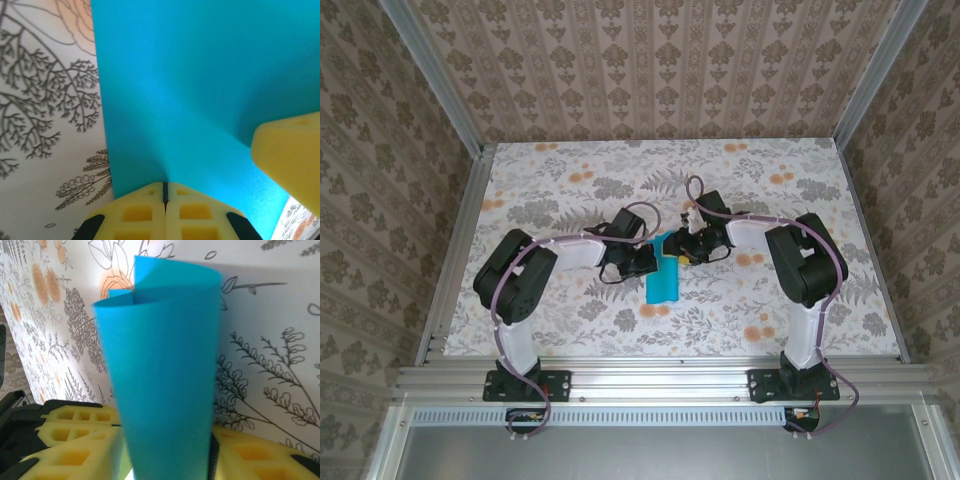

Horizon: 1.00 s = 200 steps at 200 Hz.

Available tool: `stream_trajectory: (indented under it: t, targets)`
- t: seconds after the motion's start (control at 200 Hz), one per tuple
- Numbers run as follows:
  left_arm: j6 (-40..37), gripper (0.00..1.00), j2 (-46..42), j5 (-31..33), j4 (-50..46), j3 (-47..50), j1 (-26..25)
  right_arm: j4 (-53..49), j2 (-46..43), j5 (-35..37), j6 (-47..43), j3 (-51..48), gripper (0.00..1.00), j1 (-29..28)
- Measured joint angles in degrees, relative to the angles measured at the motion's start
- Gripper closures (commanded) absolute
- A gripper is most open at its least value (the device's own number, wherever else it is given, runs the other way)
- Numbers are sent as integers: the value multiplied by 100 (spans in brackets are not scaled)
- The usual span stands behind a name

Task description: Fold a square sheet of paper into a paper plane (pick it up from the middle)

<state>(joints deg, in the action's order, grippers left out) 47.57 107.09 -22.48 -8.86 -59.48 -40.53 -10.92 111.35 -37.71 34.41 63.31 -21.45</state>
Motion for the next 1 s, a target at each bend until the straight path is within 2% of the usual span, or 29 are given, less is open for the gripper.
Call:
stream_trajectory:
  t: [0.135, 0.335, 0.545, 0.795, 1.0]
  targets:
    - [-4, 100, 35, 0, -85, -72, -7, -415, -175, 269, -157, 13, 42, -81]
    - [-4, 100, 61, 17, -181, -138, -22, -964, -448, 826, -413, 44, 41, -321]
    - [-4, 100, 81, 24, -236, -186, -26, -1178, -479, 1250, -470, 76, 48, -573]
    - [7, 85, 39, 39, -358, -282, -15, -1204, -479, 1648, -463, 83, 56, -623]
    - [52, 76, -691, 420, -699, -284, 293, -1202, -463, 1845, -435, 83, 61, -619]
